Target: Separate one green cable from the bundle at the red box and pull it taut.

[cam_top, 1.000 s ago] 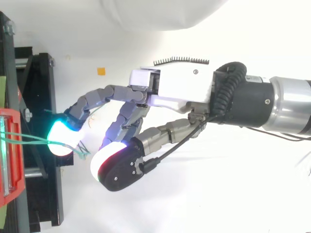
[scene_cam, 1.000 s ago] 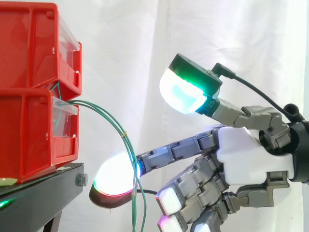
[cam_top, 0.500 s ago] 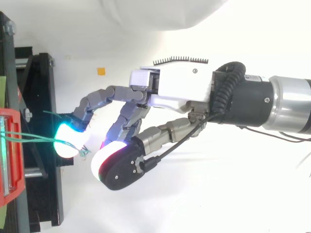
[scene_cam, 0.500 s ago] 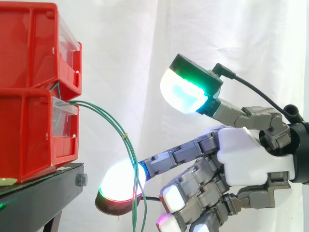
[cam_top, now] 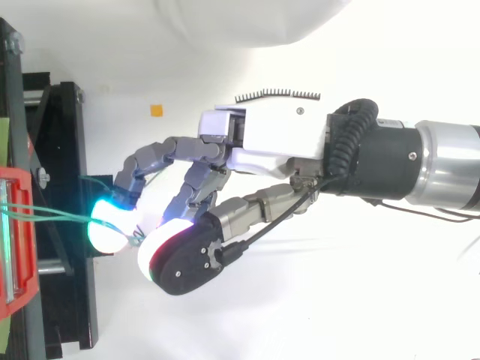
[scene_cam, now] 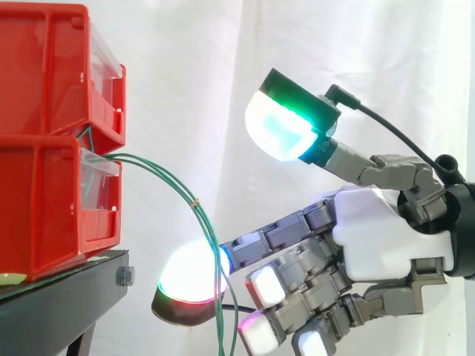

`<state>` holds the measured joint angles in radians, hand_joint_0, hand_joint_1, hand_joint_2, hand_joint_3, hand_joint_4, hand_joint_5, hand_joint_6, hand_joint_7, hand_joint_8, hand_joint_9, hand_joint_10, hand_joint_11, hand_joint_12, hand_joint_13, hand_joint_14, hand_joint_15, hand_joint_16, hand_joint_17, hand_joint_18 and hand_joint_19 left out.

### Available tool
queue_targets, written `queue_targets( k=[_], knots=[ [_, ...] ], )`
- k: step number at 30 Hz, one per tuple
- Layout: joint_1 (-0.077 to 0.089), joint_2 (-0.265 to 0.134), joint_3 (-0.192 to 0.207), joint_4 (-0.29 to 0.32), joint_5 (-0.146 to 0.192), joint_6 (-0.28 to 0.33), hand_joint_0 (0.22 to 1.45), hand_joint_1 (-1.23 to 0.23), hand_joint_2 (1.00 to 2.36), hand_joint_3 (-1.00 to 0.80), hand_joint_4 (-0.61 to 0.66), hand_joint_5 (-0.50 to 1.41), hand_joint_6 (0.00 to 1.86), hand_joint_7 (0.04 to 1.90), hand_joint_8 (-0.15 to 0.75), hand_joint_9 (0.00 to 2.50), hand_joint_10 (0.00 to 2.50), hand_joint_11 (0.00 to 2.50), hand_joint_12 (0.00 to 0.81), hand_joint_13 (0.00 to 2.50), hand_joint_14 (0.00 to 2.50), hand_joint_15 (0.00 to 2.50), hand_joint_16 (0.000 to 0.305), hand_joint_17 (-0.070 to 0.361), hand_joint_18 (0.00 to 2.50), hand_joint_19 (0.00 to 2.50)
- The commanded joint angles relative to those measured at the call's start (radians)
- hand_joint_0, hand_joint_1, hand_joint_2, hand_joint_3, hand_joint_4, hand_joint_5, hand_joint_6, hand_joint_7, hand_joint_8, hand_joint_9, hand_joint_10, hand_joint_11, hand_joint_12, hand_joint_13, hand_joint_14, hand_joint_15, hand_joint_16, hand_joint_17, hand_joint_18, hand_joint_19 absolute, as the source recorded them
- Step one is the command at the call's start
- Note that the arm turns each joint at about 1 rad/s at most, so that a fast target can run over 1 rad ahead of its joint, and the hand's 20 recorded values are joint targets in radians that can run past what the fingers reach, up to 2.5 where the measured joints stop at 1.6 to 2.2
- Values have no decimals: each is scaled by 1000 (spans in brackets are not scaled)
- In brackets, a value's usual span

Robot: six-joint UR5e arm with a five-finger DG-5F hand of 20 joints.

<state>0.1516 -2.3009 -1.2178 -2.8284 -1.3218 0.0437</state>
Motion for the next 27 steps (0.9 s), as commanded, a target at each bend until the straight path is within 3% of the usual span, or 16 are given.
queue_targets(
  k=[1, 3, 6, 9, 12, 16, 27],
  knots=[
    [0, 0, 1, -2, -1, 7, 393, -577, 1000, -500, 380, -59, 503, 848, 350, 1181, 13, 413, 417, 961, 15, 398, 50, 114, 1110, 314],
    [0, 0, 1, -3, -1, 12, 411, -559, 1000, -500, 398, -6, 504, 953, 322, 1294, 14, 432, 398, 999, 16, 424, 48, 108, 1132, 367],
    [0, 0, 4, -5, -1, 16, 494, -521, 1000, -500, 259, 76, 503, 1219, 256, 1580, 18, 494, 334, 1134, 18, 484, 40, 90, 1210, 487],
    [0, 0, 4, -5, -1, 16, 568, -490, 1000, -500, 213, 111, 510, 1326, 232, 1792, 22, 502, 283, 1250, 17, 528, 35, 78, 1277, 582],
    [0, 0, 4, -6, -1, 16, 637, -488, 1000, -500, 223, 113, 528, 1287, 226, 1835, 20, 515, 266, 1279, 20, 542, 33, 74, 1298, 619],
    [0, 0, 4, -6, 1, 16, 692, -591, 1006, -432, 227, 118, 529, 1300, 244, 1879, 22, 519, 259, 1316, 20, 556, 33, 73, 1333, 636],
    [0, 0, 6, -20, 1, 16, 713, -652, 1017, -266, 205, 124, 521, 1344, 259, 1926, 24, 572, 238, 1318, 20, 577, 31, 70, 1338, 627]
  ],
)
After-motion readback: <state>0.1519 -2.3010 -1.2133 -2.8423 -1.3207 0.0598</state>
